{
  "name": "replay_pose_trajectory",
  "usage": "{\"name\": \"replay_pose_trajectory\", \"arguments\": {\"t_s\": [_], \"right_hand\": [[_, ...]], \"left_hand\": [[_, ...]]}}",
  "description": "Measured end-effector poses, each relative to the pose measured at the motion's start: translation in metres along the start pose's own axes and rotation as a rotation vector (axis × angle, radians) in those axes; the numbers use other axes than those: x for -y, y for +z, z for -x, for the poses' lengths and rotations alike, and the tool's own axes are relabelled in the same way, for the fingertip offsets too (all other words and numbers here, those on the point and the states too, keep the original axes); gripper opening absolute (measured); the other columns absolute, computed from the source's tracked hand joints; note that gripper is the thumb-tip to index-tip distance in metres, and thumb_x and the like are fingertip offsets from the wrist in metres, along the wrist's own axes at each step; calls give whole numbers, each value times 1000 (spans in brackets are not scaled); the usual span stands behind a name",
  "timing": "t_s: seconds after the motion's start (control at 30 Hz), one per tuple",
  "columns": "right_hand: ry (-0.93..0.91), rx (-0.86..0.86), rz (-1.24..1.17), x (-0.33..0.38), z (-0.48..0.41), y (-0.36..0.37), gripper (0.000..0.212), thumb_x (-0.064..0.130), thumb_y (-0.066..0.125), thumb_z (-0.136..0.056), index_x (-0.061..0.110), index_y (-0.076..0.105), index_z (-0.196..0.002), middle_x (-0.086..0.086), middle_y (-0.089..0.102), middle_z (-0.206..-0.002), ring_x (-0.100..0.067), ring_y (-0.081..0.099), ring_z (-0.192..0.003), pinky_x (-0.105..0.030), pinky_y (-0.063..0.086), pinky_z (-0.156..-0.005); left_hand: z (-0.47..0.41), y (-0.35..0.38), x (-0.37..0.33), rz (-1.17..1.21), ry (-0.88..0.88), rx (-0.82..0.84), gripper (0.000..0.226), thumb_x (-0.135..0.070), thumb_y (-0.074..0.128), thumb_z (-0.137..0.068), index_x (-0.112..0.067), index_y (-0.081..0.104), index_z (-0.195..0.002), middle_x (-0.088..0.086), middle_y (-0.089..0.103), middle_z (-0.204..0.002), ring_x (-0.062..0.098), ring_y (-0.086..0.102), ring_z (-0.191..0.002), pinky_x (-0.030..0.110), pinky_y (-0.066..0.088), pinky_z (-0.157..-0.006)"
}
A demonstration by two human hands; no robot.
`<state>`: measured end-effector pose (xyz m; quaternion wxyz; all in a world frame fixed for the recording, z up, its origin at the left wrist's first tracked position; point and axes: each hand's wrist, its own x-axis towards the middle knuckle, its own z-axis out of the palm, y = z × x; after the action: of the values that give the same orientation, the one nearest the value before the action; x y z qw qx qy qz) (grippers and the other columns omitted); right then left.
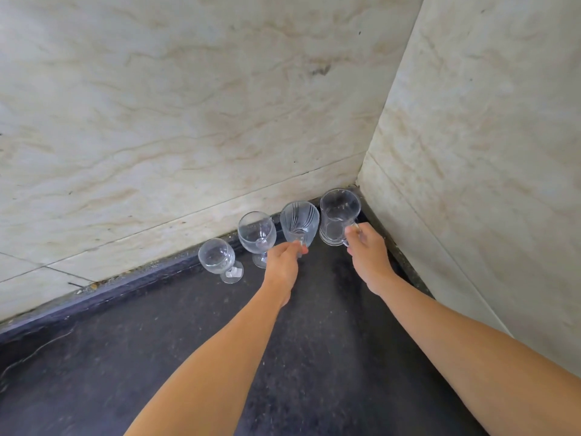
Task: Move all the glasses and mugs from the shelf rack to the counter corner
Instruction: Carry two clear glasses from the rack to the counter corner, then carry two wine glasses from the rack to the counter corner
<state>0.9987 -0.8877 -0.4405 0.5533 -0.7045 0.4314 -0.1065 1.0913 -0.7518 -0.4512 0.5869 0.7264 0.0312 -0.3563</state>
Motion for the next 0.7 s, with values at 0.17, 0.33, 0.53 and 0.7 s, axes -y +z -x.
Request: {"name": "replay_pose_trajectory", "arguments": {"t_s": [0.17,0.33,0.53,0.7], "right_hand": [[-34,68,87,-3,-11,0,32,36,41,-101,7,54,-97,-16,62,-101,-30,59,-94,-47,48,-87],[55,81,299,-6,-1,-6,38,41,47,-98,11,47,-121,-3,58,-99,-17,56,-84,-33,42,-69],[86,163,667,0,60,0,24,28,48,-90,13,52,-72,-7,59,-77,-34,58,-78,-33,40,-65],[-202,472,793,35,126,51,21,27,50,-86,16,66,-92,-5,68,-89,-32,62,-83,-33,45,-66]], "left_hand": [[-7,5,-1,-40,36,-23,28,-24,54,-93,-15,66,-69,8,65,-90,24,60,-96,35,44,-94],[15,-2,6,-188,24,-68,28,-34,49,-95,-12,64,-86,0,49,-71,15,42,-66,31,37,-64],[89,-60,30,-392,-63,-93,16,-15,43,-84,-10,55,-74,6,52,-74,21,38,-69,29,34,-59],[176,-133,60,-503,-96,-257,19,-10,40,-84,-12,52,-70,9,56,-73,23,41,-67,28,40,-58]]}}
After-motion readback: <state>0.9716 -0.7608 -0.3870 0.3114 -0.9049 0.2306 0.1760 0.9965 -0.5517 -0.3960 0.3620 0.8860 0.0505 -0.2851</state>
